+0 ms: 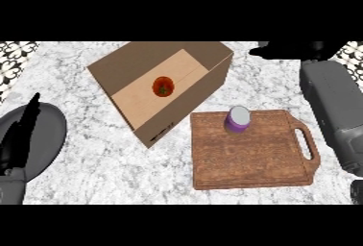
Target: Pick the tomato from the cutting board and place it in the cardboard box
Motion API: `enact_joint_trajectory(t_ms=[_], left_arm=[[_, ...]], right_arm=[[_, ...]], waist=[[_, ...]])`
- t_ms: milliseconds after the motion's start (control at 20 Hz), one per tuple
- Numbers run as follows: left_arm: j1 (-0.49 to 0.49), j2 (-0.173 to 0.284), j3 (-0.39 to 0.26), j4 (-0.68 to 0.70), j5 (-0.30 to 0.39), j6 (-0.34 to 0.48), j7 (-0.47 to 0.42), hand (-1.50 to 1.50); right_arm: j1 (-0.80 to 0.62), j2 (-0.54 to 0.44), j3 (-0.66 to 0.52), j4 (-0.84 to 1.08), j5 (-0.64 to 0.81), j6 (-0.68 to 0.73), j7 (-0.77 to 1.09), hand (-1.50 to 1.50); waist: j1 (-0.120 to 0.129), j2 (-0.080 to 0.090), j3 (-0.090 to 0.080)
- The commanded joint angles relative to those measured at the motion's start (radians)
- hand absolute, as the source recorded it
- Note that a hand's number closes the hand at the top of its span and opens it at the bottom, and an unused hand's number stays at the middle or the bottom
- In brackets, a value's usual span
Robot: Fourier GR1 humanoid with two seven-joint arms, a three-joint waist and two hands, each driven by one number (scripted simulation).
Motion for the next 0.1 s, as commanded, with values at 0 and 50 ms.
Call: enact_joint_trajectory(t_ms=[0,50], left_arm=[[-0.005,-0.028,-0.011,0.039,-0.032,0.029,-0.020,0.00],[-0.049,0.015,0.032,0.066,0.013,-0.011,-0.021,0.00]], right_arm=[[0.063,-0.052,0.025,-0.046,0.003,0.092,-0.010,-1.50],[0.091,-0.089,0.029,-0.035,0.004,0.152,-0.009,-1.50]], waist=[[-0.004,0.000,0.000],[-0.010,0.000,-0.001]])
